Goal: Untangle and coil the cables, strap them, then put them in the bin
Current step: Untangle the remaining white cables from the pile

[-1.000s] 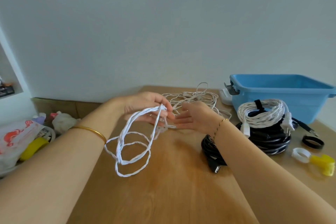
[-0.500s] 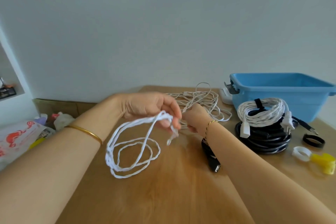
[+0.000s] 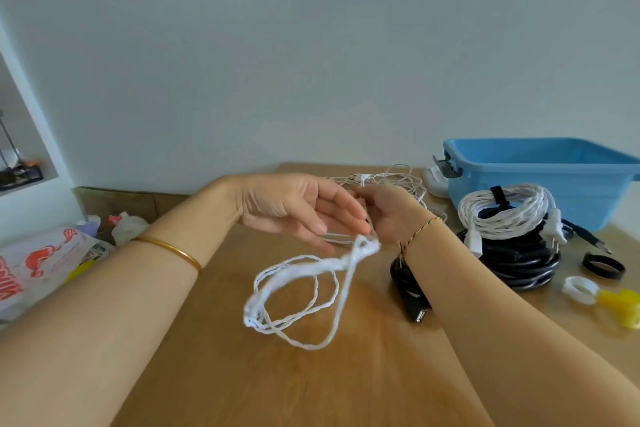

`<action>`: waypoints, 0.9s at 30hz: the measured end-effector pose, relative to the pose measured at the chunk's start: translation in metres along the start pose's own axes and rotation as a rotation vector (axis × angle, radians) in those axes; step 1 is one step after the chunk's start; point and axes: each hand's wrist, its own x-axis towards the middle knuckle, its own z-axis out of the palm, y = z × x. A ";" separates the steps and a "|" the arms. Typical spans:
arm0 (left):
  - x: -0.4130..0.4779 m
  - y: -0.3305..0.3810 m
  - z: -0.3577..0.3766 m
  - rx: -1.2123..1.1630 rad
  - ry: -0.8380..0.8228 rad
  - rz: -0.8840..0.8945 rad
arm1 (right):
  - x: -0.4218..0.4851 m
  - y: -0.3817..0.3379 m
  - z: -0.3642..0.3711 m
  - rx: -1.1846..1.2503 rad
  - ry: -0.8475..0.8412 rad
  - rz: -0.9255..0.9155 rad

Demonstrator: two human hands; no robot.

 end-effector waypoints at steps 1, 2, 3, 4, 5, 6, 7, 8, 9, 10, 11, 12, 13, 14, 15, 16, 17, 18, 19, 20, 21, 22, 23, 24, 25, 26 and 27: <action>0.002 0.000 -0.001 -0.003 0.118 -0.053 | -0.006 -0.001 0.002 -0.090 -0.014 -0.064; 0.006 0.000 -0.001 0.012 0.292 -0.093 | -0.013 0.000 0.003 -0.168 -0.052 -0.141; 0.010 -0.001 -0.004 -0.004 0.470 -0.130 | -0.020 0.001 0.005 -0.248 -0.107 -0.215; 0.015 -0.001 -0.007 -0.065 0.609 -0.160 | -0.027 0.003 0.007 -0.341 -0.163 -0.282; 0.019 -0.001 -0.010 -0.164 0.697 -0.162 | -0.034 0.005 0.010 -0.458 -0.203 -0.353; 0.022 0.000 -0.015 -0.272 0.740 -0.131 | -0.039 0.009 0.014 -0.588 -0.224 -0.421; 0.025 0.003 -0.019 -0.356 0.753 -0.084 | -0.042 0.012 0.017 -0.705 -0.240 -0.476; 0.026 0.010 -0.020 -0.435 0.748 -0.031 | -0.045 0.015 0.019 -0.802 -0.256 -0.506; 0.026 0.016 -0.020 -0.517 0.754 0.027 | -0.046 0.019 0.021 -0.881 -0.273 -0.513; 0.026 0.023 -0.018 -0.592 0.776 0.081 | -0.044 0.023 0.023 -0.952 -0.282 -0.518; 0.026 0.030 -0.015 -0.625 0.818 0.122 | -0.043 0.026 0.023 -1.004 -0.275 -0.527; 0.026 0.036 -0.012 -0.608 0.873 0.152 | -0.041 0.029 0.023 -1.027 -0.264 -0.532; 0.026 0.040 -0.011 -0.539 0.940 0.176 | -0.040 0.032 0.022 -1.025 -0.260 -0.535; 0.025 0.044 -0.009 -0.443 1.014 0.201 | -0.040 0.033 0.022 -1.021 -0.259 -0.539; 0.024 0.046 -0.008 -0.353 1.087 0.245 | -0.039 0.035 0.021 -1.014 -0.253 -0.545; 0.023 0.047 -0.008 -0.285 1.156 0.310 | -0.039 0.035 0.020 -0.996 -0.229 -0.546; 0.021 0.047 -0.008 -0.233 1.211 0.385 | -0.040 0.034 0.019 -0.952 -0.186 -0.542; 0.020 0.048 -0.009 -0.201 1.255 0.466 | -0.040 0.033 0.018 -0.884 -0.140 -0.535; 0.018 0.049 -0.010 -0.194 1.297 0.541 | -0.040 0.031 0.016 -0.795 -0.096 -0.526; 0.015 0.050 -0.011 -0.215 1.341 0.603 | -0.038 0.028 0.013 -0.703 -0.046 -0.510; 0.013 0.051 -0.012 -0.256 1.379 0.656 | -0.037 0.026 0.011 -0.621 0.009 -0.488; 0.010 0.053 -0.013 -0.300 1.405 0.698 | -0.036 0.023 0.008 -0.548 0.069 -0.462; 0.007 0.055 -0.013 -0.329 1.416 0.728 | -0.035 0.021 0.006 -0.463 0.118 -0.433; 0.005 0.057 -0.012 -0.342 1.415 0.745 | -0.035 0.018 0.004 -0.367 0.154 -0.401; 0.003 0.059 -0.012 -0.356 1.404 0.759 | -0.035 0.016 0.003 -0.263 0.173 -0.365; 0.001 0.062 -0.012 -0.379 1.381 0.777 | -0.034 0.015 0.002 -0.167 0.188 -0.323; -0.001 0.066 -0.012 -0.410 1.349 0.801 | -0.035 0.013 0.002 -0.081 0.198 -0.277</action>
